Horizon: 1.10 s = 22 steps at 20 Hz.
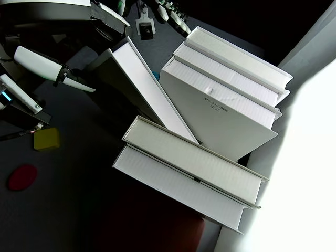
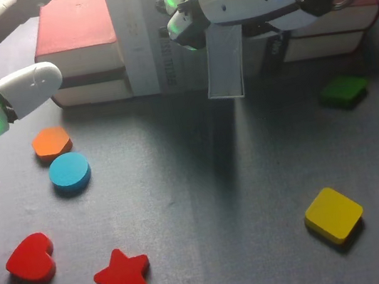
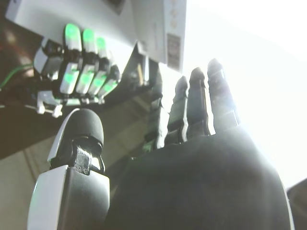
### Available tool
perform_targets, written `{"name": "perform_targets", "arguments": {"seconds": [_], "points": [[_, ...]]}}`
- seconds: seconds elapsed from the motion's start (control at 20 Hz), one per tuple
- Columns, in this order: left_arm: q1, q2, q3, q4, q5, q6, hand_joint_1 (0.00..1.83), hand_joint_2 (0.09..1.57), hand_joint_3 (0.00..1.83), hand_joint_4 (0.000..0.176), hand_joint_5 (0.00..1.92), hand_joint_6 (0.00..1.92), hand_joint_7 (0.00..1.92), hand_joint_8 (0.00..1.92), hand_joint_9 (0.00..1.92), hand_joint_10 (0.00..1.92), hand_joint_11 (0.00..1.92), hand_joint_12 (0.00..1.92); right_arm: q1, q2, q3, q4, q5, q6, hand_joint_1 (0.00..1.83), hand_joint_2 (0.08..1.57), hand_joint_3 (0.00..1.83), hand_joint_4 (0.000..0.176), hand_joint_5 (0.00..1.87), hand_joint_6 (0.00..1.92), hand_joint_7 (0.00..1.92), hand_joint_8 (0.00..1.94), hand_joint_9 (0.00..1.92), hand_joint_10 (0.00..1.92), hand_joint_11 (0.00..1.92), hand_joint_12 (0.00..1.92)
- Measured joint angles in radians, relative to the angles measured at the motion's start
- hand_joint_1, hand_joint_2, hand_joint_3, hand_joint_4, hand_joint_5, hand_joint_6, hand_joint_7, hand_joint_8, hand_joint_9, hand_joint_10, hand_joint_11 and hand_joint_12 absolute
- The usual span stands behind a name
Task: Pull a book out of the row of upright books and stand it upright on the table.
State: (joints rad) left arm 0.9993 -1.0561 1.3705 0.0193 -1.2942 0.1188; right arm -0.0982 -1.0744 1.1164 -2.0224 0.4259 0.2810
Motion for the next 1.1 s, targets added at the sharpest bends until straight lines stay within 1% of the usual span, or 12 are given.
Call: {"name": "perform_targets", "arguments": {"seconds": [0.15,0.35,0.4,0.45,0.5,0.75,0.8,0.85,0.95,1.0,1.05,1.1], "points": [[0.0,0.0,0.0,0.006,-0.001,0.0,0.23,1.36,0.0,0.047,0.09,0.0,0.0,0.0,0.0,0.0,0.0,0.0,-0.005,0.012,0.0,0.061,0.008,-0.045,1.35,1.22,0.0,0.0,0.77,1.08,0.78,1.4,0.72,1.6,0.71,1.82],[0.0,0.0,0.0,0.0,-0.001,0.0,0.22,1.36,0.0,0.048,0.08,0.0,0.0,0.0,0.0,0.0,0.0,0.0,-0.004,0.059,-0.014,0.121,0.034,-0.097,1.35,1.22,0.0,0.0,0.77,1.07,0.78,1.41,0.71,1.6,0.72,1.83],[0.0,0.0,0.0,0.0,-0.001,0.0,0.21,1.36,0.0,0.05,0.1,0.01,0.0,0.0,0.0,0.0,0.0,0.0,-0.003,0.07,-0.017,0.138,0.042,-0.103,1.35,1.19,0.0,0.0,0.86,1.12,0.81,1.25,0.74,1.51,0.67,1.76],[0.0,0.0,0.0,0.0,-0.001,0.0,0.21,1.36,0.0,0.05,0.1,0.01,0.0,0.0,0.0,0.0,0.0,0.0,0.002,0.077,-0.017,0.155,0.053,-0.106,1.35,1.19,0.0,0.0,0.86,1.12,0.81,1.25,0.74,1.51,0.67,1.76],[0.0,0.0,0.0,0.0,-0.001,0.0,0.2,1.35,0.0,0.064,0.1,0.0,0.0,0.0,0.0,0.0,0.0,0.0,0.007,0.092,-0.02,0.182,0.066,-0.113,1.24,1.18,0.0,0.0,0.88,0.96,0.85,1.43,0.57,1.56,0.53,1.91],[0.0,0.0,0.0,-0.001,-0.003,0.0,0.19,1.37,0.0,0.053,0.09,0.0,0.0,0.0,0.0,0.0,0.0,0.0,0.008,0.139,-0.043,0.279,0.133,-0.143,1.22,1.19,0.0,0.0,0.85,1.03,0.86,1.41,0.56,1.57,0.53,1.92],[0.0,0.0,0.0,-0.001,-0.003,0.0,0.23,1.35,0.0,0.09,0.06,0.0,0.0,0.0,0.0,0.0,0.0,0.0,0.008,0.145,-0.043,0.295,0.149,-0.145,1.23,1.19,0.0,0.0,0.85,0.99,0.86,1.44,0.55,1.57,0.52,1.92],[0.0,0.0,0.0,-0.001,-0.005,0.0,0.18,1.35,0.0,0.109,0.03,0.0,0.0,0.0,0.0,0.0,0.0,0.0,0.008,0.151,-0.043,0.309,0.174,-0.145,1.23,1.19,0.0,0.0,0.86,0.98,0.85,1.44,0.55,1.57,0.52,1.92],[0.0,0.0,0.0,-0.002,-0.006,0.0,0.18,1.35,0.0,0.114,0.03,0.01,0.0,0.0,0.0,0.0,0.0,0.0,0.008,0.161,-0.043,0.334,0.209,-0.144,1.23,1.19,0.0,0.0,0.85,0.99,0.86,1.44,0.55,1.57,0.52,1.92],[0.0,0.0,0.0,-0.002,-0.007,0.0,0.16,1.36,0.0,0.112,0.03,0.0,0.0,0.0,0.0,0.0,0.0,0.0,0.009,0.164,-0.044,0.341,0.222,-0.143,1.23,1.19,0.0,0.0,0.86,0.98,0.85,1.44,0.55,1.57,0.52,1.92],[0.0,0.0,0.0,-0.002,-0.007,0.0,0.24,1.36,0.0,0.078,0.08,0.02,0.0,0.0,0.0,0.0,0.0,0.0,0.009,0.167,-0.044,0.343,0.232,-0.142,1.22,1.19,0.0,0.0,0.85,1.03,0.86,1.41,0.56,1.57,0.53,1.92],[0.0,0.0,0.0,-0.001,-0.007,0.0,0.25,1.36,0.0,0.07,0.09,0.02,0.0,0.0,0.0,0.0,0.0,0.0,0.009,0.171,-0.045,0.344,0.236,-0.141,1.22,1.19,0.0,0.0,0.84,1.03,0.86,1.4,0.56,1.57,0.53,1.92]]}}
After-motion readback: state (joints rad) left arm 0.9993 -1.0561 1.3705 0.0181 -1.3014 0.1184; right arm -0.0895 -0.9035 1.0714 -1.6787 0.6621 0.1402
